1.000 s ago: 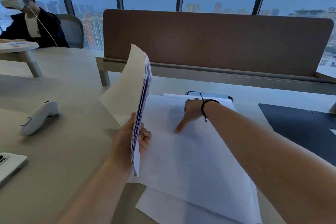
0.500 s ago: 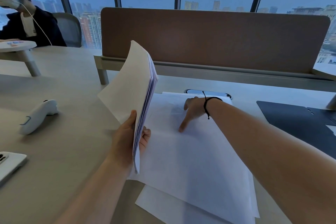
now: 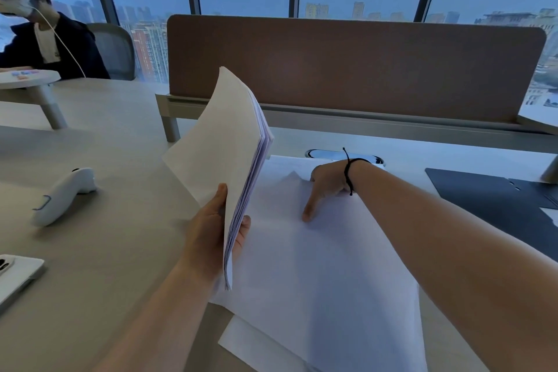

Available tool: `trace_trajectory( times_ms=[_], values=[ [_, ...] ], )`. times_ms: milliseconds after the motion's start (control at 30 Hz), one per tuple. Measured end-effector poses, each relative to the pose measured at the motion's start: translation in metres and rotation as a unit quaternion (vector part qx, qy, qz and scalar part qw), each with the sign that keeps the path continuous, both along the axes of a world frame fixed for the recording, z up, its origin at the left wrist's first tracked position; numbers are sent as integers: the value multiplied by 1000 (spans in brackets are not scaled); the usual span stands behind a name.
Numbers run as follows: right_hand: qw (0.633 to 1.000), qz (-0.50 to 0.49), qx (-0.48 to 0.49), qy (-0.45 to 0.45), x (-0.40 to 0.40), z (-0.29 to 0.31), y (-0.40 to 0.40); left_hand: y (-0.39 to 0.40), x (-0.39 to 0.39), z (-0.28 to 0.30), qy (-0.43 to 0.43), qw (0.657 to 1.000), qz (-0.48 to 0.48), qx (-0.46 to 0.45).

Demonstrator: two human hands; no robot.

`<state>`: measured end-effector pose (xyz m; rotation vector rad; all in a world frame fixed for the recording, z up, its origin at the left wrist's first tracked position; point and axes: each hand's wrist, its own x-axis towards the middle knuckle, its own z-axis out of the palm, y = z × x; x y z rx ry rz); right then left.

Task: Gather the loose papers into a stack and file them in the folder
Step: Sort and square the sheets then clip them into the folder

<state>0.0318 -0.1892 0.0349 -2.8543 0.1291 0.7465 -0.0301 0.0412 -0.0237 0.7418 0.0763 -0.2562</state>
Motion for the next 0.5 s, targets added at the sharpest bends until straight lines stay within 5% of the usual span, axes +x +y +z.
trace_trajectory(
  times_ms=[167,300,400,500],
  values=[
    [993,-43,105,14,-26,3,-14,1,1,0,-34,997,-4,63],
    [968,-75,224,-87,-58,3,-33,14,3,3,-29,986,68,147],
    [913,-122,319,-224,-92,4,-53,22,-2,12,-54,979,102,167],
    [828,-185,460,-262,-130,4,-68,20,-12,17,-70,971,113,197]
  ],
)
